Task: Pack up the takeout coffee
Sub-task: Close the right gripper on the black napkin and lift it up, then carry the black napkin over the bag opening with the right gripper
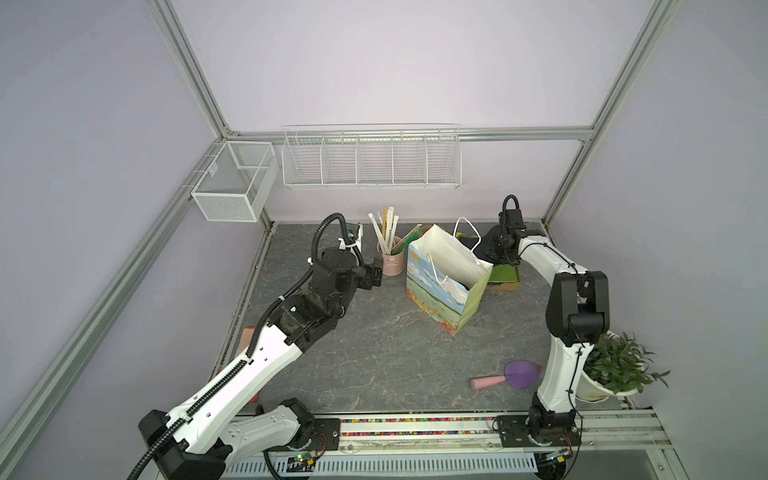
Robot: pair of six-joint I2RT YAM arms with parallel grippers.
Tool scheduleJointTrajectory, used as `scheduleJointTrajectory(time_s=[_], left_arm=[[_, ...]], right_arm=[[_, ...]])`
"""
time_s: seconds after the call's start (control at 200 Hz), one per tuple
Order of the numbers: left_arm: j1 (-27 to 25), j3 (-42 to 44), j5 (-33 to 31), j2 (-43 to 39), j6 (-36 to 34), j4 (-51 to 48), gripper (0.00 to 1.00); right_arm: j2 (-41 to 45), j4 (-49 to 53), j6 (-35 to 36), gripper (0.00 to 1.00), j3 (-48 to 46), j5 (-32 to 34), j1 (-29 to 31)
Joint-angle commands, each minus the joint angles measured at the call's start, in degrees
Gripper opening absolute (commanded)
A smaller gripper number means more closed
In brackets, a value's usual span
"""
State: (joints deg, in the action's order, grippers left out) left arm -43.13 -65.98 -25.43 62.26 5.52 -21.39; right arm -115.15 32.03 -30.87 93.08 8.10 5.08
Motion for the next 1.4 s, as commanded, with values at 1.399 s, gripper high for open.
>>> scheduleJointTrajectory(time_s=[1.399], left_arm=[[0.2, -3.5, 0.4, 0.5, 3.5, -4.1, 0.96]], right_arm=[[59.2, -1.5, -0.5, 0.07, -17.2, 3.2, 3.6]])
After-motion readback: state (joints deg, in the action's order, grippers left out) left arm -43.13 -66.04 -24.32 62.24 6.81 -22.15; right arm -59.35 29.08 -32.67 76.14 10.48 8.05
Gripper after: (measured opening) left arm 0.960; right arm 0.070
